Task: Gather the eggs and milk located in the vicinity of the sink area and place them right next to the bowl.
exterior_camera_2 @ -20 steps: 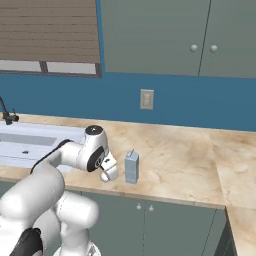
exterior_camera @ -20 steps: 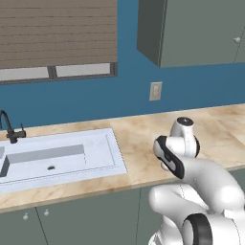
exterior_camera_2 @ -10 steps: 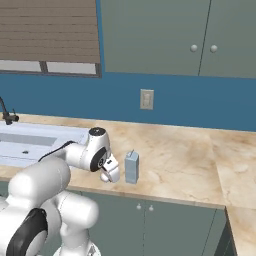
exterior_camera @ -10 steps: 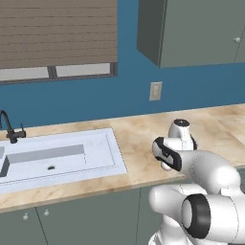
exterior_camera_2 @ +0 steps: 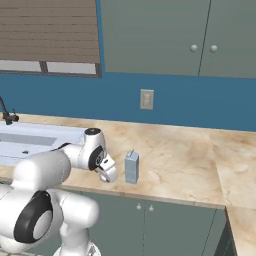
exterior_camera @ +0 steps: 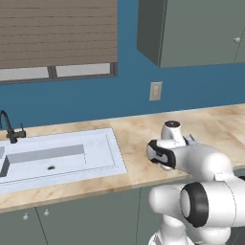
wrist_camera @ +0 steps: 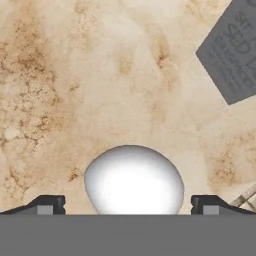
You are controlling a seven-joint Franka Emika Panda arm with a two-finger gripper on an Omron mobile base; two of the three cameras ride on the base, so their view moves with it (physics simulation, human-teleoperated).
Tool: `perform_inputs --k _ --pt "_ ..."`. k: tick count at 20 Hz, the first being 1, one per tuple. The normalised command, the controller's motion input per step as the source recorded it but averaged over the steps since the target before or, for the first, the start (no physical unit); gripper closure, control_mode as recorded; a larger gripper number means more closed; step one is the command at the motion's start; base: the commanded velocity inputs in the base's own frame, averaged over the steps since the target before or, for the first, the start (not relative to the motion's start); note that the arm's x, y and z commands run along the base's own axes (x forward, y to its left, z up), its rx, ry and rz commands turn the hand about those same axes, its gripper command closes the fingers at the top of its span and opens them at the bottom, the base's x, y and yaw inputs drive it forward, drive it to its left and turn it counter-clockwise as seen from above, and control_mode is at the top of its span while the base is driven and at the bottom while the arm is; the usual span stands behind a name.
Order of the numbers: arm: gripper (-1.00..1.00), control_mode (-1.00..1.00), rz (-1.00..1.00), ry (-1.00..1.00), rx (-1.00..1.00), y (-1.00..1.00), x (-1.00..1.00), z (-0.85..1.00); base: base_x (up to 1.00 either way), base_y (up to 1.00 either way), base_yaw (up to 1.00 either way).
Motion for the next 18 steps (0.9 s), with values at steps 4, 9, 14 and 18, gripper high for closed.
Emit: perform_inputs --k 4,9,14,18 --pt "-1.0 -1.0 0.04 0.0 -0.04 0.0 0.0 -0.42 0.0 0.0 0.0" --pt "-1.0 -1.0 0.03 0.0 -0.03 0.0 0.0 -0.39 0.0 0.0 0.0" --pt "1.0 -1.0 0.02 0.0 -0.01 0.0 0.0 -0.34 0.0 0.0 0.0" --pt "1.0 -1.0 0.02 0.0 -0.01 -0.02 0.0 -0.3 0.0 0.0 0.0"
